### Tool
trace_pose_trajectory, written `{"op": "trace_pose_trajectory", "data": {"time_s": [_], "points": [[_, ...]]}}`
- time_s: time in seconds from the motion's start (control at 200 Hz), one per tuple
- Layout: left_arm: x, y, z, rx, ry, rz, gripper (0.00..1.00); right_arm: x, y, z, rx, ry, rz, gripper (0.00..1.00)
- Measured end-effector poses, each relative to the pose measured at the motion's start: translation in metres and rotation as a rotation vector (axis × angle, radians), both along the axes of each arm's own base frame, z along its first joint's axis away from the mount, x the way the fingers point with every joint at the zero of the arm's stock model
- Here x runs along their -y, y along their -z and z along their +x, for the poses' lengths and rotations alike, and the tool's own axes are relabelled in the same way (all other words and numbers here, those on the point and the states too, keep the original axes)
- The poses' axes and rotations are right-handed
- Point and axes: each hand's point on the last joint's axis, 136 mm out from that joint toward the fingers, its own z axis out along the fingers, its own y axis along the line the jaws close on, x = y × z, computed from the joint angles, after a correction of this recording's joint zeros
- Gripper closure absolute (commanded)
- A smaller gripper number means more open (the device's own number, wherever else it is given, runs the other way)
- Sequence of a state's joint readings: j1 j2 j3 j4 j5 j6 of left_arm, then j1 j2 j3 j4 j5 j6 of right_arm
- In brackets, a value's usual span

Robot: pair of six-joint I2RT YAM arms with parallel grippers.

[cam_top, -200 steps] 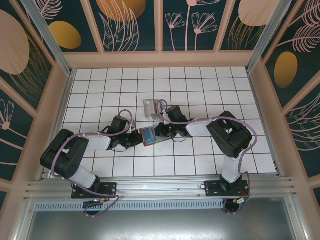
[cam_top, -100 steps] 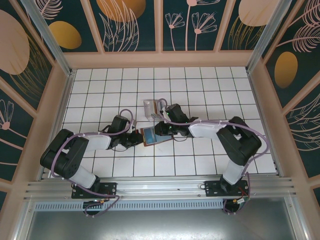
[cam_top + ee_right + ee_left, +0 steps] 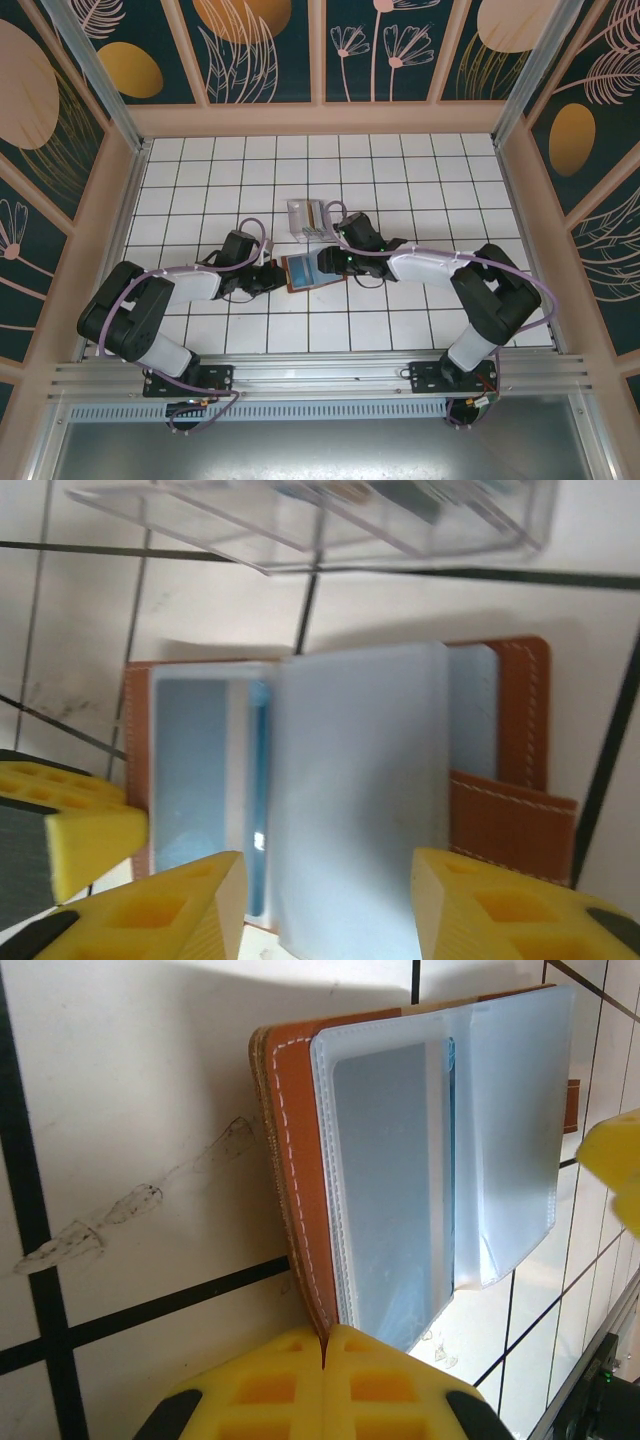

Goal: Put the credit cards into the card holder
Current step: Insert the credit card into the card slot, then flip over the card slot in the card holder.

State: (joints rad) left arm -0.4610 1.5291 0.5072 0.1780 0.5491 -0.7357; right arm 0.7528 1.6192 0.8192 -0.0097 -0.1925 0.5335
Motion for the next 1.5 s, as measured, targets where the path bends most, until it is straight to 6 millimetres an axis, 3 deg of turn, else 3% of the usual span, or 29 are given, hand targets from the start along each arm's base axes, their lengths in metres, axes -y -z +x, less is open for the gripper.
{"op": "trace_pose_trajectory", "data": {"time_s": [0.385, 0.631, 0.886, 1.246, 1.371, 1.501], "points": [[0.0, 0.0, 0.0, 0.0, 0.001, 0.0, 1.0, 0.005, 0.011, -0.007, -0.042, 0.017, -0.003, 0.65], [0.0, 0.001, 0.0, -0.003, 0.003, 0.0, 1.0, 0.001, 0.02, -0.011, -0.069, -0.001, 0.004, 0.64], [0.0, 0.005, -0.001, -0.014, 0.003, 0.004, 1.0, -0.016, 0.013, -0.013, -0.086, -0.037, 0.092, 0.61], [0.001, 0.004, -0.001, -0.01, 0.009, -0.004, 1.0, -0.048, -0.014, -0.019, -0.122, -0.14, 0.347, 0.6], [0.001, 0.004, -0.001, -0.01, 0.009, -0.004, 0.94, -0.056, -0.023, -0.023, -0.132, -0.183, 0.409, 0.6], [0.003, 0.001, 0.001, -0.004, 0.01, -0.006, 0.77, -0.062, -0.027, -0.027, -0.142, -0.215, 0.444, 0.6]]}}
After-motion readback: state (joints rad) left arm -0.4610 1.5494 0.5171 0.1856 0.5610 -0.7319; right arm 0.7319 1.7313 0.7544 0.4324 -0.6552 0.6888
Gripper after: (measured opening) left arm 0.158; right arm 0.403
